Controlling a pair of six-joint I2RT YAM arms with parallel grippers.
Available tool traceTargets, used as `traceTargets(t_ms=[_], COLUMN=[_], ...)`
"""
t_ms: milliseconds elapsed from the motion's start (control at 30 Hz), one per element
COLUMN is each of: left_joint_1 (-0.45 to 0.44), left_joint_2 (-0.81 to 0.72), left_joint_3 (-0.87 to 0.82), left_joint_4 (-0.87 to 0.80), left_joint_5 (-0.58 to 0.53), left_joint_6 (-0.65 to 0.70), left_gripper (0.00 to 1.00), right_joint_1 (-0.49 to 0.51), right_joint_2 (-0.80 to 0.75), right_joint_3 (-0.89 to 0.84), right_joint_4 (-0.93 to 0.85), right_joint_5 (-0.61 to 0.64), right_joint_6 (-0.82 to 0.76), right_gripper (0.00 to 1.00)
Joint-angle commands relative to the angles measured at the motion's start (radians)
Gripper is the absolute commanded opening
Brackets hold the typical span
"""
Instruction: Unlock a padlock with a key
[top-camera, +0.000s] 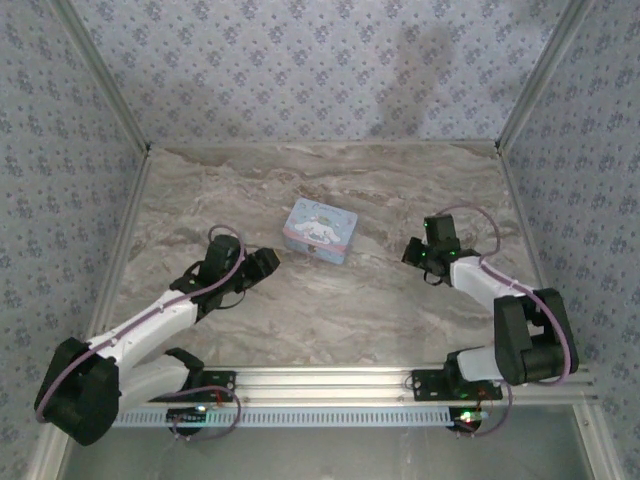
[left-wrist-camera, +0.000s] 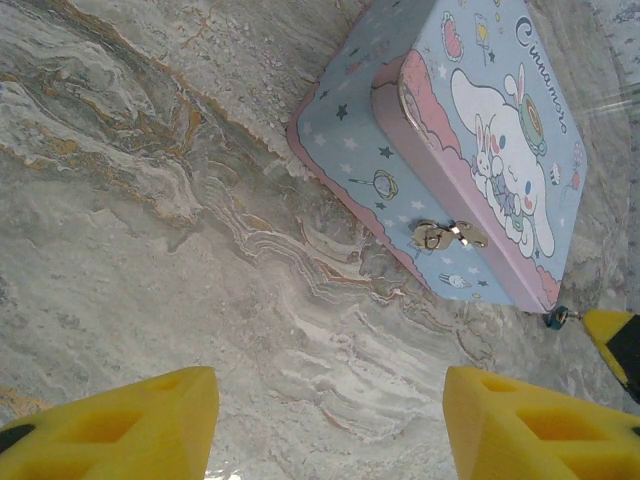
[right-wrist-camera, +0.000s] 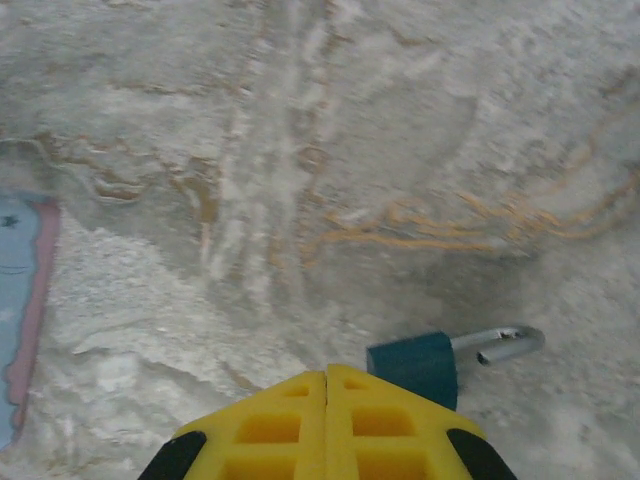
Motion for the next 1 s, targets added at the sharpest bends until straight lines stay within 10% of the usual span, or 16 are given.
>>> traceTargets(t_ms=[0, 233, 533, 567, 600, 967], left_joint_1=[0.006, 0.006, 0.005, 0.006, 0.006, 0.051], left_joint_2=[0.005, 0.002, -0.009, -0.009, -0.009, 0.008], left_joint_3=[0.004, 0.004, 0.016, 0.023, 0.035, 0.27], left_joint_4=[0.014, 0.011, -0.011, -0.023, -0.041, -0.3], left_joint_5=[-0.008, -0.005, -0.018, -0.024, -0.034, -0.342], left_joint_6=[-0.007, -0.007, 0.023, 0.034, 0.05, 0.393], left_gripper=[0.62, 0.62, 0.64, 0.78, 0.98, 0.98], right_joint_1=[-0.022, -0.005, 0.092, 0.098, 0.103, 0.133], right_joint_2=[-0.013, -0.025, -0.126, -0.137, -0.15, -0.229], right_joint_3=[-0.022, 0.027, 0.132, 0.138, 0.146, 0.213], right_joint_4=[-0.011, -0.062, -0.224, -0.237, -0.251, -0.3], right_joint_5=[0.008, -0.016, 0.08, 0.095, 0.111, 0.486], right_joint_6=[0.031, 0.01, -0.04, -0.042, -0.049, -0.125], right_gripper=[0.0, 0.36, 0.49, 0.54, 0.99, 1.0])
